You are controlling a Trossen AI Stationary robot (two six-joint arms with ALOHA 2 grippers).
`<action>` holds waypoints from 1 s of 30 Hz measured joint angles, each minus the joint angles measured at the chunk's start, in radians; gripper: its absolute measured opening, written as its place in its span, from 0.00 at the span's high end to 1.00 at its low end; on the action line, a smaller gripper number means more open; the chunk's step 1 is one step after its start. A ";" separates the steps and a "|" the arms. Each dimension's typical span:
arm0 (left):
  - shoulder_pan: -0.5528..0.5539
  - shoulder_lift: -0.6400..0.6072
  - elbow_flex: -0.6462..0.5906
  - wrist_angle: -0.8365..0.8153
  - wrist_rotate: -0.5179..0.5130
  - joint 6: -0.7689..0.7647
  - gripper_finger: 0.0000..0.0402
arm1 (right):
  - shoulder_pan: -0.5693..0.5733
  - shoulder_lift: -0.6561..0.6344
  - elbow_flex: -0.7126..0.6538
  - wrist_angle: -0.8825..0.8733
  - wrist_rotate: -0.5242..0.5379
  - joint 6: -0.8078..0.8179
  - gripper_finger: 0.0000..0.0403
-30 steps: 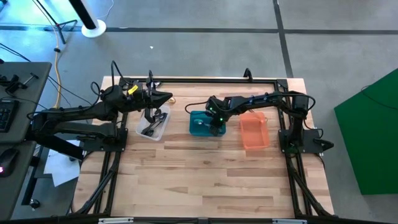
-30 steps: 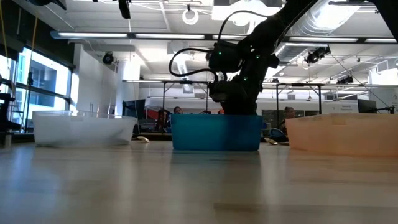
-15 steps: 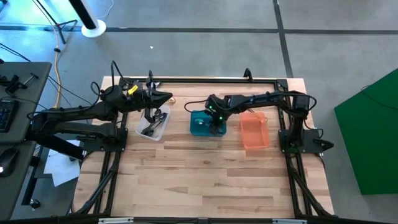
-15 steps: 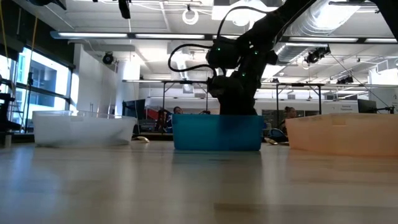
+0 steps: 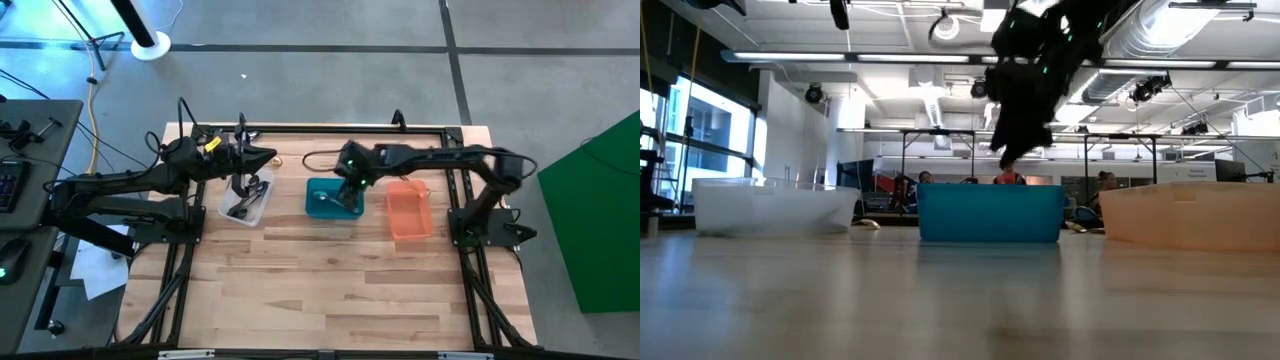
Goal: Sort silverware by color (type)
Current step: Put the purple spoon into the blue bin
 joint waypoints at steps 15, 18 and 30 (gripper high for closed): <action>0.000 0.000 0.000 0.002 -0.003 0.014 1.00 | -0.004 -0.398 0.000 0.011 0.120 -0.103 0.44; 0.000 0.000 0.000 0.002 -0.003 0.013 1.00 | -0.004 -0.448 -0.021 0.032 0.119 -0.137 0.44; 0.000 0.000 0.000 0.000 0.014 0.003 1.00 | -0.002 -0.663 -0.360 0.543 0.027 -0.005 0.44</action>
